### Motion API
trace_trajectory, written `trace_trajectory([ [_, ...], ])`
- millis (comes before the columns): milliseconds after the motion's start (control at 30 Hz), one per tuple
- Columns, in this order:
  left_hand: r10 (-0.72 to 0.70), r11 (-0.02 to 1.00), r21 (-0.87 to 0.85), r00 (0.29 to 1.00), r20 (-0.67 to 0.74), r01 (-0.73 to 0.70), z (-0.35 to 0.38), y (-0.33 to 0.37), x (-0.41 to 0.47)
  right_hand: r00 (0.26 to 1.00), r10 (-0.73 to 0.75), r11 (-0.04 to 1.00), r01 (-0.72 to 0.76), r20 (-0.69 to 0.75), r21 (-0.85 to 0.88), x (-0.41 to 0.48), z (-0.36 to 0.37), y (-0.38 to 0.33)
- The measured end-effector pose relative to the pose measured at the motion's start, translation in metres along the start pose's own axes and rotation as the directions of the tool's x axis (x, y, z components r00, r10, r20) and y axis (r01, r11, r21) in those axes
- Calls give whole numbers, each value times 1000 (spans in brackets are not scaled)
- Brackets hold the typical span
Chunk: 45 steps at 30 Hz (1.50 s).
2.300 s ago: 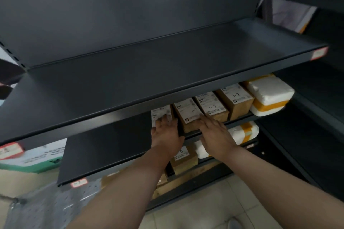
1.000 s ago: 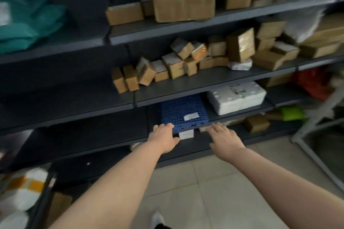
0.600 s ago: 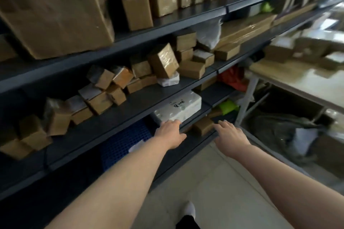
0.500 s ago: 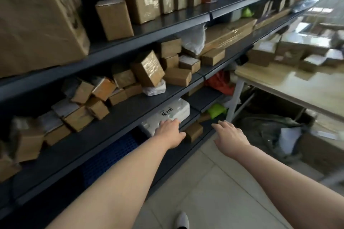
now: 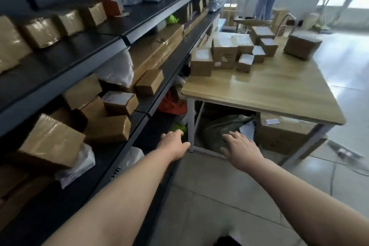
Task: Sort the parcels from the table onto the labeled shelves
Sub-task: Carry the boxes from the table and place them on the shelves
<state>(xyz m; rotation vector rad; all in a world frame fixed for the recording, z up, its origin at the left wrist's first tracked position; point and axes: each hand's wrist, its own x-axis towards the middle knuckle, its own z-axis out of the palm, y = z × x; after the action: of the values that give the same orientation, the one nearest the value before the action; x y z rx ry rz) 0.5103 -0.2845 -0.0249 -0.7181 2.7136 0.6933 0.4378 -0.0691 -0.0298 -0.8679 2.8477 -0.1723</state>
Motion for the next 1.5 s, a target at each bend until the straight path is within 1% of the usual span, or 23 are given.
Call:
trace_trajectory([
  [100,85,995,45,996,-2,-84,-1,36,44,997,69,998,-69,-23,5,33,-7,30],
  [200,136,987,88,991,-6,-135,-7,72,91,995,98,995,-98,-24,23,78,-15,60],
  [433,109,984,138,994,6,-109,-36,160,199,994,110,990,-110,11,92,188,-51,139],
  [567,108,992,69,992,-68,-103,-46,206,252,995,98,989,-98,6,109,242,-68,184],
  [667,122,991,67,992,-23,-120,-41,223,273,994,99,988,-103,37,112,265,-68,204],
  [767,120,986,121,993,-9,-118,-41,233,295,992,105,986,-113,70,123,283,-64,215],
  [867,99,987,127,995,-23,-96,-46,239,316,990,111,984,-121,83,131,300,-62,224],
  [967,109,984,148,993,-36,-102,-54,241,337,988,130,982,-140,83,130,320,-65,232],
  [1100,102,983,161,993,-52,-93,-70,235,370,988,132,974,-145,85,172,356,-72,232],
  [1200,84,984,162,995,-61,-73,-86,225,399,990,112,972,-126,80,199,389,-76,223],
  [1300,53,992,122,995,-80,-43,-105,212,434,993,85,973,-101,84,207,429,-80,209],
  [1500,-30,996,83,992,-122,40,-135,183,504,996,30,966,-52,88,254,512,-85,163],
])
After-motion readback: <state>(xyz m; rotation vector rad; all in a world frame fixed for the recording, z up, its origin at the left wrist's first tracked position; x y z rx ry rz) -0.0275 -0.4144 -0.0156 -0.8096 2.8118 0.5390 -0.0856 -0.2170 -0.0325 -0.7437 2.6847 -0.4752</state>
